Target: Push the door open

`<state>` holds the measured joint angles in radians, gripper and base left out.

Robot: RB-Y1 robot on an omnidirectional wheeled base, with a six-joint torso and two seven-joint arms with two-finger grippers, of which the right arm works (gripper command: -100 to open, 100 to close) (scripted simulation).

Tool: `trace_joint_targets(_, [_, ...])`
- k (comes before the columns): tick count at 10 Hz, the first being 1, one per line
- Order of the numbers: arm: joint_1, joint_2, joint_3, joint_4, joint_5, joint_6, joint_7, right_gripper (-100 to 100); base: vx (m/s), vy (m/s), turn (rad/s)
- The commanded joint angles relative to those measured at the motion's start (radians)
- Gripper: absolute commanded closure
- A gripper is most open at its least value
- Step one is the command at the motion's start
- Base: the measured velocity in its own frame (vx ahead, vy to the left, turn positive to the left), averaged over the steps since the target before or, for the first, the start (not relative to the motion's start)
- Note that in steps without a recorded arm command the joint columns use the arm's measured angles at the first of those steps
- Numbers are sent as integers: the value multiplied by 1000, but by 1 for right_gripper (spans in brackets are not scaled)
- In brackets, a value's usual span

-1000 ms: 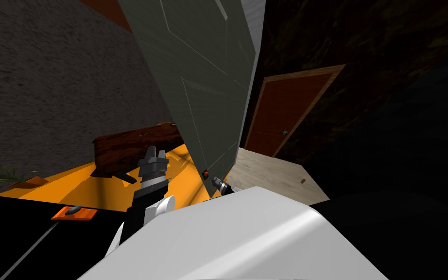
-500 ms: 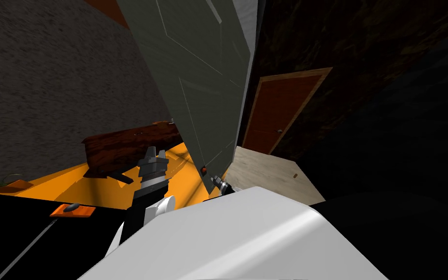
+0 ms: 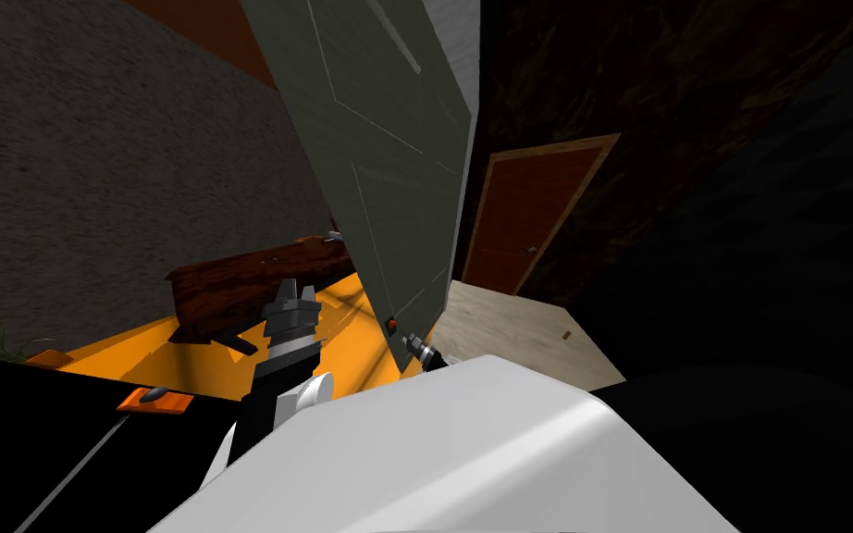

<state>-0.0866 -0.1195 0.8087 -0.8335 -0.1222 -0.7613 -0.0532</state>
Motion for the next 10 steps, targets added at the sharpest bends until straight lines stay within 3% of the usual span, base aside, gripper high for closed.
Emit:
trace_joint_targets(1, [-1,4,-5,5,0,-3,3,-100,180,136,23])
trace_joint_targets(5, [-2,11,-12,16,1,-10,7,-100,138,121,19])
trace_joint_targets(6, [-2,11,-12,16,1,-10,7,100,-12,-6,7])
trace_joint_targets(10, [-2,11,-12,16,1,-10,7,100,-13,-11,2])
